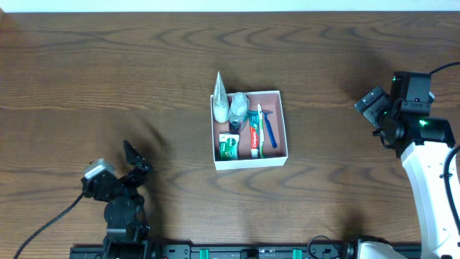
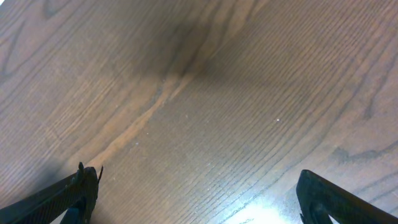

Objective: Pack container

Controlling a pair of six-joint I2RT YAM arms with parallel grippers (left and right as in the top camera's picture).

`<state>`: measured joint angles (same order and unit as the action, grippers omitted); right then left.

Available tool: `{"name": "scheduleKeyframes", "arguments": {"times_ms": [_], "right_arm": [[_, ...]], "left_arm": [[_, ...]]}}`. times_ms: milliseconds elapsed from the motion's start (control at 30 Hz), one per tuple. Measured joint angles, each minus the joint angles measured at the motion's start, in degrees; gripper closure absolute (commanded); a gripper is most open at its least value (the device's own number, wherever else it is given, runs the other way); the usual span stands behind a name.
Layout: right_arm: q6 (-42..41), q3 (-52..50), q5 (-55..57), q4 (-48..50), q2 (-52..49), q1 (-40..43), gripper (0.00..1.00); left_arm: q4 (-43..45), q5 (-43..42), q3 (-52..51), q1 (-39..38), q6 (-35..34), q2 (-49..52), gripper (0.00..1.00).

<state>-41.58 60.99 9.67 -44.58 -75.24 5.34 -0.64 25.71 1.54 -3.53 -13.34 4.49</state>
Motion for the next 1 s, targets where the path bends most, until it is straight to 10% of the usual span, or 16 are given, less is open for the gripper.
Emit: {"name": "scheduleKeyframes", "arguments": {"times_ms": [1000], "right_arm": [[0.0,0.0,0.0,0.0,0.0,0.0,0.01]], "left_arm": [[8.15,-26.45,-1.09,0.0,23.96,10.58,0.02]]}}
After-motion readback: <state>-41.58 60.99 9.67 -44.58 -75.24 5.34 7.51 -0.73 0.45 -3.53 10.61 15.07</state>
